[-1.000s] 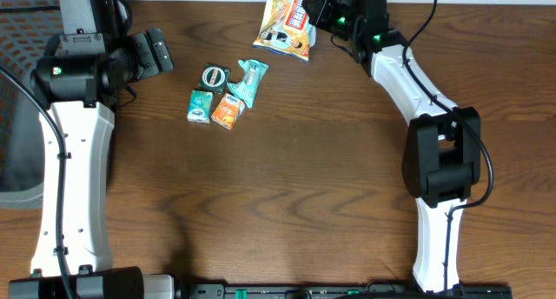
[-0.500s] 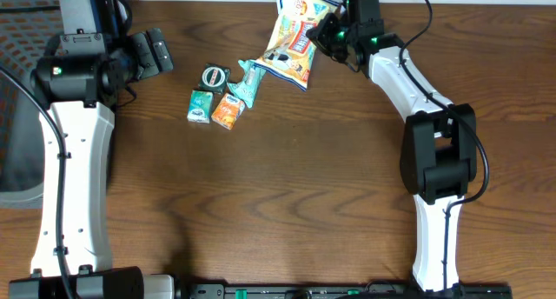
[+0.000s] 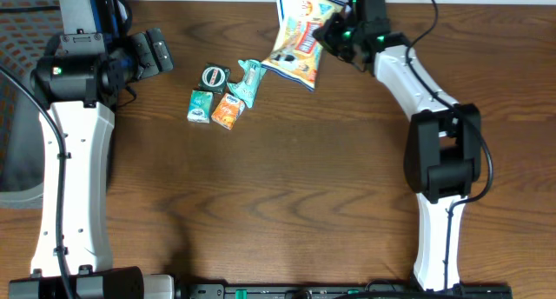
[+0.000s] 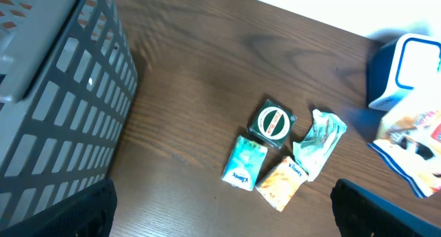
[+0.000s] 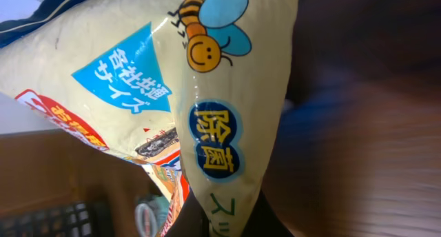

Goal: Scan the item barcode
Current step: 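Lift the bag to the scanner face, then swing it right, then carry the bag to the far right edge and release it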

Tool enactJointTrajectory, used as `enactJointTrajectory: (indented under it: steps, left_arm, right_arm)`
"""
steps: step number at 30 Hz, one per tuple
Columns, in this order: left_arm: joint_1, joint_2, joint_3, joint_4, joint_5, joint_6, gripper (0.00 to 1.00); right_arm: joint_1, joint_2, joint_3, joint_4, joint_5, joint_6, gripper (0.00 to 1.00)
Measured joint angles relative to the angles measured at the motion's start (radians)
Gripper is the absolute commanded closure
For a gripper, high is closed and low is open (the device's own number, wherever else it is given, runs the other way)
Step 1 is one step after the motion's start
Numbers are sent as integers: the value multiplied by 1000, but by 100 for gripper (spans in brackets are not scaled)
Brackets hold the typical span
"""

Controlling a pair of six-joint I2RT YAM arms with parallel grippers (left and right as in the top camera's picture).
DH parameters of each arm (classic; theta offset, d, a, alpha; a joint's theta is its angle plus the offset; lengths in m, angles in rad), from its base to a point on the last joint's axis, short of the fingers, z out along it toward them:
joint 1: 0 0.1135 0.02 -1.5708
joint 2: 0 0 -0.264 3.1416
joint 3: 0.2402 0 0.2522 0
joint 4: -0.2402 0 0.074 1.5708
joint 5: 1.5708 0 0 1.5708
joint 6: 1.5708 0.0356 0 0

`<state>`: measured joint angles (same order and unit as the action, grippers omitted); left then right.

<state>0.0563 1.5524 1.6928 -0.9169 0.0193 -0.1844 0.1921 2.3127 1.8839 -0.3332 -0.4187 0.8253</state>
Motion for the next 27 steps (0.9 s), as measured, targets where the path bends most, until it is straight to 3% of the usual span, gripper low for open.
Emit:
enactJointTrajectory:
  steps: [5,14,15,16,17,19,27]
  left_arm:
    - [0,0,0,0,0,0,2]
    - [0,0,0,0,0,0,2]
    - [0,0,0,0,0,0,2]
    - [0,0,0,0,0,0,2]
    - [0,0,0,0,0,0,2]
    - [0,0,0,0,0,0,2]
    - [0,0,0,0,0,0,2]
  right_arm:
    - [-115,-61,0,-138,19,-84,99]
    - [-467,-259,17,-496,138,-455,99]
    - [-499,-260,18,-520,174,-489,91]
    - [-527,-257,18,-541,214,-523,74]
    - [-544,-256,18,-555,247,-541,43]
    - [-584,-248,17,-580,351,-584,2]
    - [-632,-247,17,-611,594,-645,1]
